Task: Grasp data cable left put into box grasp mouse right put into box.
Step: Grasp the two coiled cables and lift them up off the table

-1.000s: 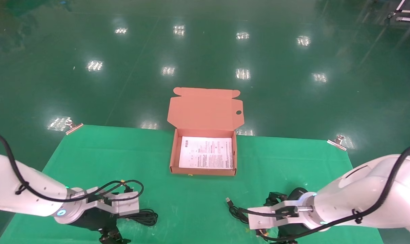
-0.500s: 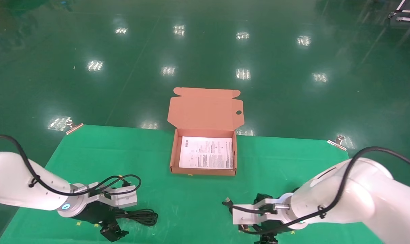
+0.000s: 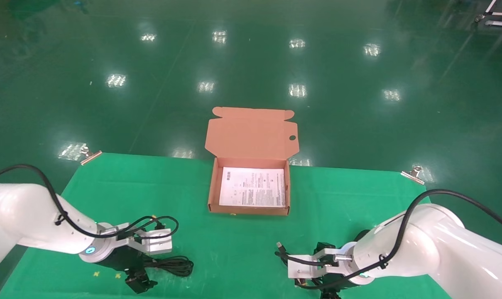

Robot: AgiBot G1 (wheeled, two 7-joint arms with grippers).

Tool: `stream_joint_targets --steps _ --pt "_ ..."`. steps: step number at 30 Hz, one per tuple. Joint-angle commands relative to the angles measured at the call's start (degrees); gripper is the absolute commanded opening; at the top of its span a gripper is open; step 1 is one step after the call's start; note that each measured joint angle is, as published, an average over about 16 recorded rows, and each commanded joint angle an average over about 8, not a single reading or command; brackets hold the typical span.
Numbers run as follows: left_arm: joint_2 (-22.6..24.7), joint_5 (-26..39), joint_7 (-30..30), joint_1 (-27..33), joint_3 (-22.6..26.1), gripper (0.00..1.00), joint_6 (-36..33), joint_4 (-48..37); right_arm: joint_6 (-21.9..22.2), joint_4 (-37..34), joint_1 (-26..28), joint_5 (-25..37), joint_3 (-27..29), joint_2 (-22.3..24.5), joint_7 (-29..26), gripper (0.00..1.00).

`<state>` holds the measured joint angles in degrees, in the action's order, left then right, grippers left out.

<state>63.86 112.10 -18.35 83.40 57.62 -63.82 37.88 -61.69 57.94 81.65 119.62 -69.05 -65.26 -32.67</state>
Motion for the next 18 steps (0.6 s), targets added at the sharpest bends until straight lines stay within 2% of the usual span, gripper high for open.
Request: stream_joint_targets --steps 1,3,4,5,18 --pt "0.5 0.4 0.5 0.1 0.3 0.46 0.1 -0.8 1.0 -1.0 -0.3 0.3 0.0 -0.2 0.3 0.27" --pt "0.6 0.3 0.7 0.1 0.3 0.21 0.1 -1.3 1.6 -1.2 -0.6 0.4 0.0 -0.2 0.4 0.02" --pt "0.6 0.3 0.8 0.1 0.3 0.09 0.1 -1.4 1.7 -1.3 -0.6 0.5 0.0 -0.2 0.4 0.0" --pt "0.7 0.3 0.8 0.2 0.3 0.01 0.1 -1.5 1.8 -1.4 -0.7 0.5 0.0 -0.3 0.4 0.0" --pt "0.6 0.2 0.6 0.2 0.3 0.0 0.0 -1.2 1.6 -1.2 -0.6 0.4 0.0 -0.2 0.4 0.0"
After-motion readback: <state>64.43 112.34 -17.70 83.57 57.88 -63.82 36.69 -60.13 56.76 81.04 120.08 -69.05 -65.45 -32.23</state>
